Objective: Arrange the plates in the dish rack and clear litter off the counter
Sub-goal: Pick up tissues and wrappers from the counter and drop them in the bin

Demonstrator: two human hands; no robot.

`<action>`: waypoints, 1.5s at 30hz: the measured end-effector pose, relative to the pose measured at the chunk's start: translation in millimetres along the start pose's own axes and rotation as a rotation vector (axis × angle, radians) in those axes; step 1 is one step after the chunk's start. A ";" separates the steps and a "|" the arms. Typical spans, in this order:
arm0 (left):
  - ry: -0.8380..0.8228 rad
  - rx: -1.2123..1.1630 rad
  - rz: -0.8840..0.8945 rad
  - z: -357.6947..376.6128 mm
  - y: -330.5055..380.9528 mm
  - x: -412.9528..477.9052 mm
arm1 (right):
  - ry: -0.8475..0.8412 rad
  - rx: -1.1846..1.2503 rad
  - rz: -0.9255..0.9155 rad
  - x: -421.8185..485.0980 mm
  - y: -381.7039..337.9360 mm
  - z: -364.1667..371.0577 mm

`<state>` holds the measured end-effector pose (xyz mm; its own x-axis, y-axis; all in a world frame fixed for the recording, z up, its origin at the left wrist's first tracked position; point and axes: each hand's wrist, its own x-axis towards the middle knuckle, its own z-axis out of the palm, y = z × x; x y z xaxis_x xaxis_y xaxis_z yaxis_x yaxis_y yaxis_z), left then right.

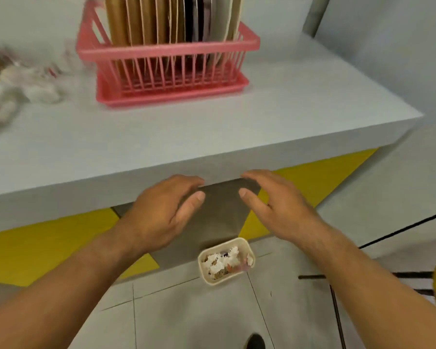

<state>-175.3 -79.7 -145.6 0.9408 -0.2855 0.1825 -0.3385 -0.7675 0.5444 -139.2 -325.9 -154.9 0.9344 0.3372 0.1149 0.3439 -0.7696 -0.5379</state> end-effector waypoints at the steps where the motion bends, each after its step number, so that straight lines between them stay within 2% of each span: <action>1: 0.006 -0.002 0.012 -16.6 4.7 1.4 | 0.003 -0.010 -0.007 2.9 -13.4 -12.6; 10: -0.067 0.116 0.071 -118.2 11.9 -0.8 | 0.008 -0.039 -0.048 15.2 -98.1 -78.3; 17: -0.074 0.232 -0.039 -140.5 -9.4 -0.2 | -0.064 -0.077 -0.100 50.2 -123.6 -70.3; 22: -0.017 0.314 -0.149 -164.5 -32.1 5.3 | -0.120 -0.135 -0.148 94.7 -148.8 -54.2; 30: 0.032 0.323 -0.216 -186.2 -72.4 11.0 | -0.170 -0.124 -0.191 132.6 -180.0 -22.8; 34: 0.028 0.281 -0.184 -193.5 -101.3 17.2 | -0.158 -0.117 -0.177 146.5 -191.7 -4.6; 38: 0.059 0.215 -0.079 -209.2 -137.6 19.9 | -0.131 -0.122 -0.133 159.0 -210.4 22.4; 45: 0.254 0.142 -0.010 -278.2 -233.8 13.3 | -0.145 -0.103 -0.091 191.3 -294.5 100.8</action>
<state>-79.4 255.7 -42.8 0.9117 -0.1381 0.3869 -0.3110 -0.8473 0.4306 -71.1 19.9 -58.7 0.8782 0.4770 0.0337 0.4412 -0.7810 -0.4419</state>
